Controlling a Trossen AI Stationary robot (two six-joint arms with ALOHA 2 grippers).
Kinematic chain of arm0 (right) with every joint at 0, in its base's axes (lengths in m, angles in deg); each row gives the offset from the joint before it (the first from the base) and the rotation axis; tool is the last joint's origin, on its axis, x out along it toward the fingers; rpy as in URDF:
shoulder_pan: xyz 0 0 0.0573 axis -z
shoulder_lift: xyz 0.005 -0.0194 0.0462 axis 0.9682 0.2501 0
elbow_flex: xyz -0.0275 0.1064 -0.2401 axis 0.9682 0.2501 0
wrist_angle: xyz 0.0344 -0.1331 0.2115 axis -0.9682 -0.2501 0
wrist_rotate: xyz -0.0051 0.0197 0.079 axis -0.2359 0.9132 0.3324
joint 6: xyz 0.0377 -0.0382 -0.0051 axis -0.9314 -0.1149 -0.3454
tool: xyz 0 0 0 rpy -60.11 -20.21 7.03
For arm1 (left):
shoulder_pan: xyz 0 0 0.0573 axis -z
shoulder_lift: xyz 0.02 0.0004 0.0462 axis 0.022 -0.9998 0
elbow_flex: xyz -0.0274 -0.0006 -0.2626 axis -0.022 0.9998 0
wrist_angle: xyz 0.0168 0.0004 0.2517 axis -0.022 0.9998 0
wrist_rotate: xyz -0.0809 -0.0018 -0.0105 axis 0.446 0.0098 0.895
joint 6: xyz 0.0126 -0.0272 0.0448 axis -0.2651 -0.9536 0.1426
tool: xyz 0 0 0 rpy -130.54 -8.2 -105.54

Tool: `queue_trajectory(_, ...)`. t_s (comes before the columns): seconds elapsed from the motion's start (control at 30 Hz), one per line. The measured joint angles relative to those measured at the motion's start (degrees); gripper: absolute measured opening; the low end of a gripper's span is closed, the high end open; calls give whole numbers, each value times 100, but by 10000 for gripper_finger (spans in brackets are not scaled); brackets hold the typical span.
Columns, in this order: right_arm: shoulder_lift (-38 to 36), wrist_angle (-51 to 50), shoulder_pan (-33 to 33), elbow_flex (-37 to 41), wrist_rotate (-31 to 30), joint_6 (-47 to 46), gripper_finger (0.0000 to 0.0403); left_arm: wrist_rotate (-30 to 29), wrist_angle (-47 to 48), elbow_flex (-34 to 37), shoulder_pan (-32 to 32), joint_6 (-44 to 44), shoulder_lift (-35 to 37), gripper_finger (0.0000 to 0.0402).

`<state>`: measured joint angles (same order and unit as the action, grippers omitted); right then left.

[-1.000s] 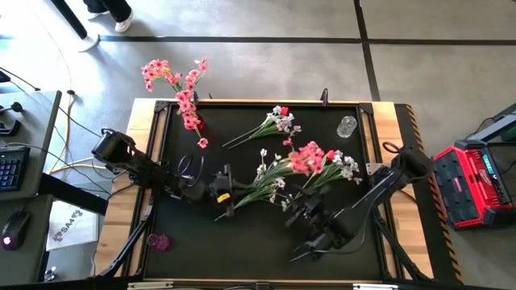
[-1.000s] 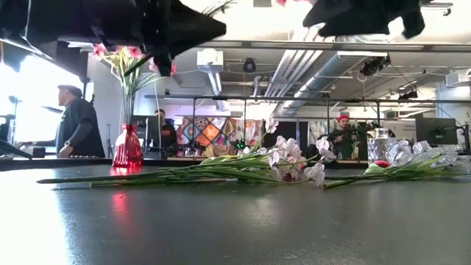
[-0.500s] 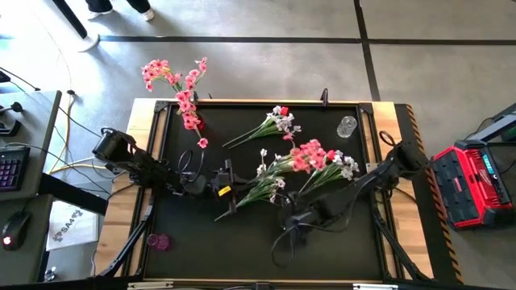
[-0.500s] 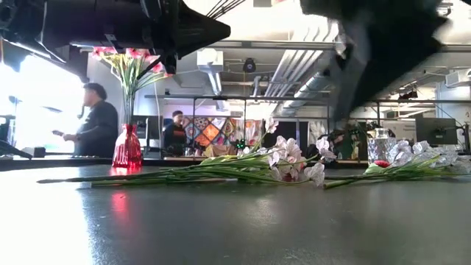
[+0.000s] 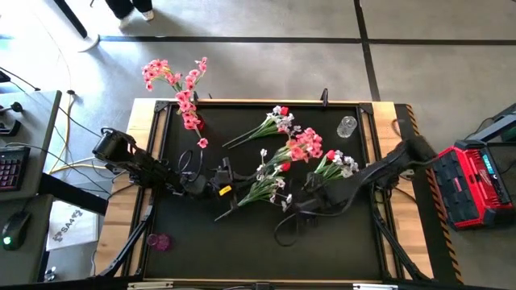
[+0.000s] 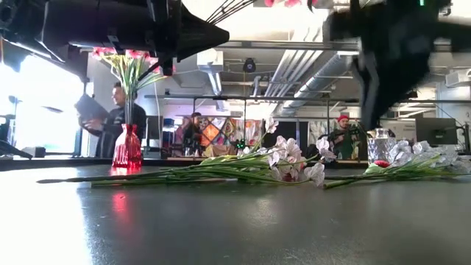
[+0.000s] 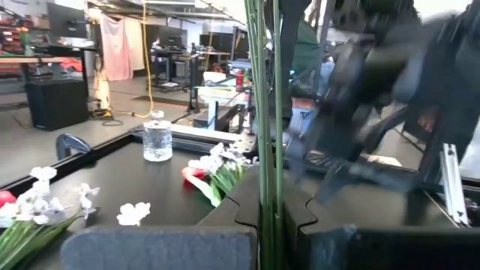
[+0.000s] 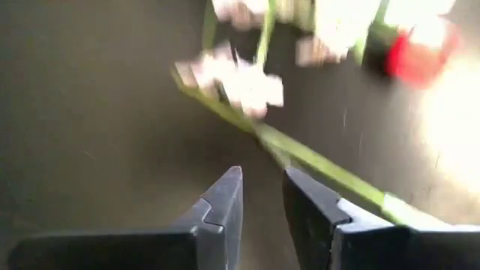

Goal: Sort flowers into vase by color
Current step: Put the pink flower into the red vase

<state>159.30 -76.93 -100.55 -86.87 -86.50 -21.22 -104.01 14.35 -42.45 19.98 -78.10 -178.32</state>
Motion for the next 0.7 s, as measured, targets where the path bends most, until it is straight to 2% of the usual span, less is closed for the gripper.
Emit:
queue_trajectory(0.2, -1251, 795, -154, 0, -761, 122, 87, 0, 31, 0, 0, -109, 0, 0)
queue_trajectory(0.3, -1724, 1126, -436, -2, -1108, 225, 87, 55, 41, 0, 4, -191, 0, 0)
queue_trajectory(0.4, -2119, 1775, -831, 234, -1779, 212, 87, 61, 41, -1, 4, -371, 0, 0)
queue_trajectory(0.5, -2479, 3246, -1212, 1097, -2254, 237, 87, 97, 43, -2, 4, -457, 0, 0)
queue_trajectory(0.7, -2877, 6966, -1437, 3049, -2406, 683, 87, 216, -43, -2, 4, -458, -2, 0)
